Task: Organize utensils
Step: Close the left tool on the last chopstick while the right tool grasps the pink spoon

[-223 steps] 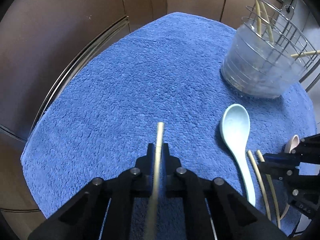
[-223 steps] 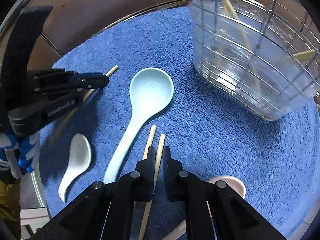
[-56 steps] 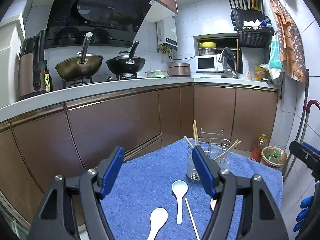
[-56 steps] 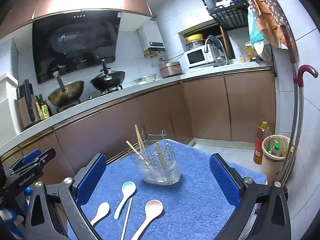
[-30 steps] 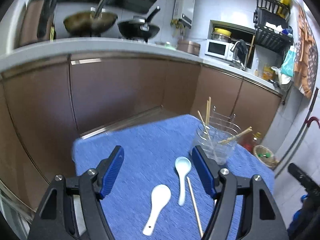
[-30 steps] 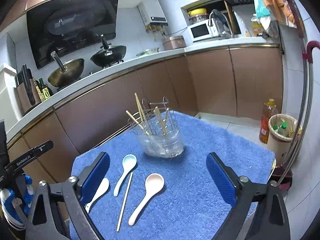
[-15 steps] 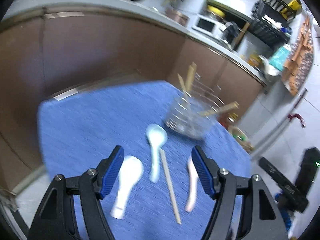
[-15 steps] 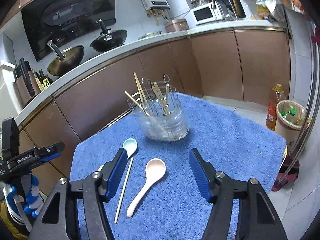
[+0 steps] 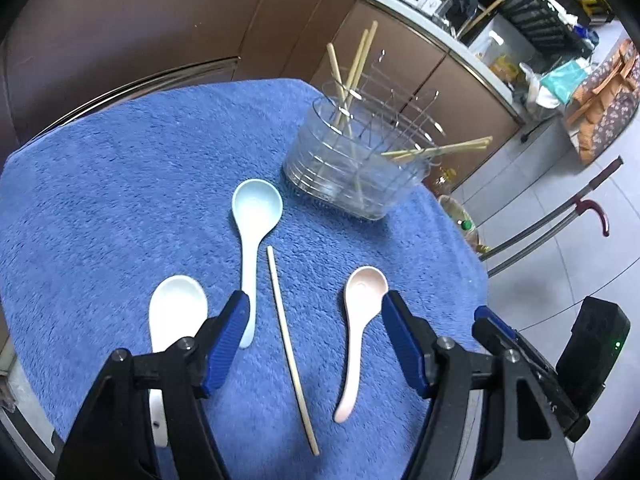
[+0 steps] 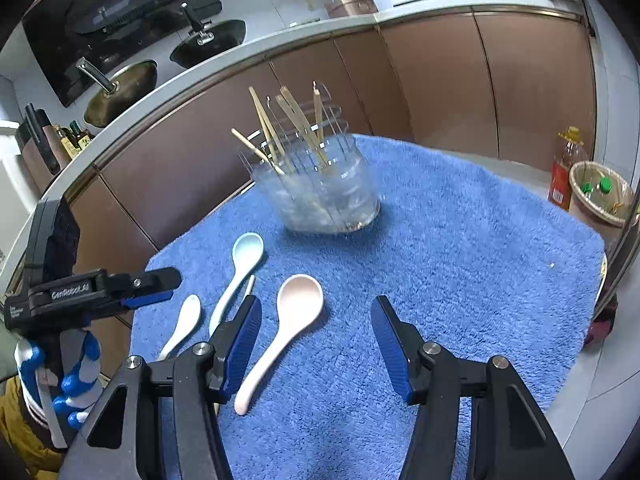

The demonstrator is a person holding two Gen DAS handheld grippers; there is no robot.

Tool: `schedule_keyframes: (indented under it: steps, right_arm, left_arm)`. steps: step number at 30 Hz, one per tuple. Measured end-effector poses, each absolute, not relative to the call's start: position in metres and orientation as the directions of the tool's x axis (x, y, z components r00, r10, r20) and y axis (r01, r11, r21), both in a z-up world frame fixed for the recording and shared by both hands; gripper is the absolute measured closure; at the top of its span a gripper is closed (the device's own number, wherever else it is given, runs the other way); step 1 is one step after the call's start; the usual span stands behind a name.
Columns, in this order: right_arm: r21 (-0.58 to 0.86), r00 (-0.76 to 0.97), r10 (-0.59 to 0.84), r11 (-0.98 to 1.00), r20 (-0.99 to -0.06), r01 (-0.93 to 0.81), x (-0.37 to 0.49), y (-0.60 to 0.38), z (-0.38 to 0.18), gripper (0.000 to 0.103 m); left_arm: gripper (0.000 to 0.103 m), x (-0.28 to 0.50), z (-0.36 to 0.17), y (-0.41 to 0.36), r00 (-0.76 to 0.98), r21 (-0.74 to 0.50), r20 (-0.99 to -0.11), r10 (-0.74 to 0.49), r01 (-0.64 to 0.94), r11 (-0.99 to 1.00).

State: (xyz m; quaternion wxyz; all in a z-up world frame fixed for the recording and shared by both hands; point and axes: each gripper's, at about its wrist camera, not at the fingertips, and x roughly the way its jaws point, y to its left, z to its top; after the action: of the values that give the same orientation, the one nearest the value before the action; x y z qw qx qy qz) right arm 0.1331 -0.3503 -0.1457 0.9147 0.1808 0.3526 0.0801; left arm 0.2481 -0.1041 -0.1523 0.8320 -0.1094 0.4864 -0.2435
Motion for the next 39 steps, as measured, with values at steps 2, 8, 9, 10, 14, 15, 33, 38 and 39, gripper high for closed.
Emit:
schedule_keyframes:
  steps: [2, 8, 9, 10, 14, 15, 33, 38, 39]
  right_arm:
    - [0.391, 0.731, 0.279, 0.92, -0.622, -0.018, 0.135, -0.351, -0.15, 0.048]
    - [0.401, 0.709, 0.301, 0.916, -0.638, -0.028, 0.143, -0.353, -0.161, 0.048]
    - [0.403, 0.705, 0.304, 0.915, -0.64, -0.029, 0.144, -0.353, -0.163, 0.048]
    - [0.405, 0.702, 0.307, 0.914, -0.643, -0.029, 0.145, -0.354, -0.165, 0.048]
    - [0.414, 0.689, 0.32, 0.91, -0.651, -0.031, 0.148, -0.355, -0.173, 0.049]
    - [0.415, 0.686, 0.322, 0.909, -0.653, -0.032, 0.149, -0.355, -0.175, 0.05]
    - [0.434, 0.647, 0.355, 0.9, -0.675, -0.04, 0.161, -0.357, -0.189, 0.054]
    - [0.452, 0.629, 0.386, 0.89, -0.675, -0.061, 0.171, -0.355, -0.19, 0.057]
    - [0.461, 0.624, 0.398, 0.885, -0.673, -0.067, 0.174, -0.355, -0.19, 0.057]
  left_arm:
    - [0.044, 0.256, -0.158, -0.107, 0.392, -0.415, -0.77, -0.504, 0.292, 0.862]
    - [0.054, 0.277, -0.178, -0.115, 0.345, -0.413, -0.805, -0.482, 0.257, 0.874]
    - [0.057, 0.281, -0.181, -0.116, 0.334, -0.418, -0.809, -0.483, 0.25, 0.873]
    - [0.058, 0.285, -0.184, -0.116, 0.323, -0.42, -0.815, -0.482, 0.244, 0.874]
    - [0.063, 0.296, -0.193, -0.121, 0.295, -0.419, -0.83, -0.473, 0.229, 0.879]
    - [0.065, 0.299, -0.195, -0.123, 0.292, -0.415, -0.834, -0.468, 0.228, 0.881]
    - [0.082, 0.324, -0.221, -0.148, 0.231, -0.347, -0.89, -0.392, 0.214, 0.913]
    - [0.087, 0.323, -0.225, -0.159, 0.201, -0.353, -0.896, -0.395, 0.216, 0.91]
    - [0.087, 0.322, -0.226, -0.161, 0.196, -0.353, -0.898, -0.395, 0.216, 0.91]
